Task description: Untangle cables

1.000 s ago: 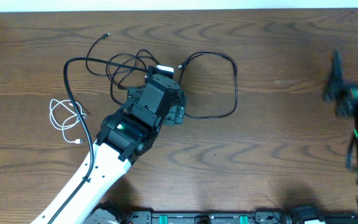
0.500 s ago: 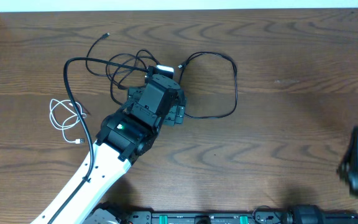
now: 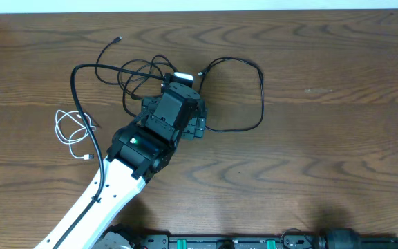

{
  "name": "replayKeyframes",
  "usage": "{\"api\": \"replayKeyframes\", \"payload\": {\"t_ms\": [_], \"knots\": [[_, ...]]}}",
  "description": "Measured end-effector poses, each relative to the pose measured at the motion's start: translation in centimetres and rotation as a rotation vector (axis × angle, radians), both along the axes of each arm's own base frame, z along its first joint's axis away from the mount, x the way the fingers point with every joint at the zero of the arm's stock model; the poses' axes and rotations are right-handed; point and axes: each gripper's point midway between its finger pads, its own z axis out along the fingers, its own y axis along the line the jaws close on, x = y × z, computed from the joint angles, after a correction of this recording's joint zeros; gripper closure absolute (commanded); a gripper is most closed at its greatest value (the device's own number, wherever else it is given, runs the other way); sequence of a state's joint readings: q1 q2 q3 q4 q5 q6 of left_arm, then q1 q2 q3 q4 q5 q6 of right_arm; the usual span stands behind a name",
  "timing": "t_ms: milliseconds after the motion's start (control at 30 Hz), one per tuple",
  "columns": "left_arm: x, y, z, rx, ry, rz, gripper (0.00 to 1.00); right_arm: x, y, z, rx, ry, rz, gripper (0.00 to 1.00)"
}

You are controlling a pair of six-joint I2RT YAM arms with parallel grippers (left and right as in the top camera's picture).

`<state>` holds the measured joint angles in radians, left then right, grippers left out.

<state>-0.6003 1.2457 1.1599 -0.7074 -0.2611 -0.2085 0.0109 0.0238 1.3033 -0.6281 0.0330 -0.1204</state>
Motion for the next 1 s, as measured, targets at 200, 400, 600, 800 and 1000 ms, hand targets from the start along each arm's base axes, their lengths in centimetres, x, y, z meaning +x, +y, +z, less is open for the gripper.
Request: {"api": "replayKeyframes", "payload": {"t_ms": [200, 400, 600, 800, 1000], "knots": [[0.0, 0.0, 0.0, 0.0, 0.0, 0.0, 0.05, -1.7, 0.0, 0.6, 0.007, -0.03, -0.043, 0.01], [0.0, 0.0, 0.0, 0.0, 0.0, 0.0, 0.05, -3.5, 0.1, 1.4, 0.006, -0.073, -0.056, 0.01], [0.0, 0.0, 0.0, 0.0, 0.0, 0.0, 0.05, -6.3, 0.1, 3.6, 0.006, -0.205, -0.051, 0.01], [0.0, 0.0, 0.0, 0.0, 0.0, 0.0, 0.05, -7.9, 0.2, 5.4, 0.006, -0.318, -0.044, 0.01], [0.0, 0.0, 0.0, 0.0, 0.0, 0.0, 0.05, -3.2, 0.0, 3.1, 0.006, -0.176, -0.045, 0.01]]}}
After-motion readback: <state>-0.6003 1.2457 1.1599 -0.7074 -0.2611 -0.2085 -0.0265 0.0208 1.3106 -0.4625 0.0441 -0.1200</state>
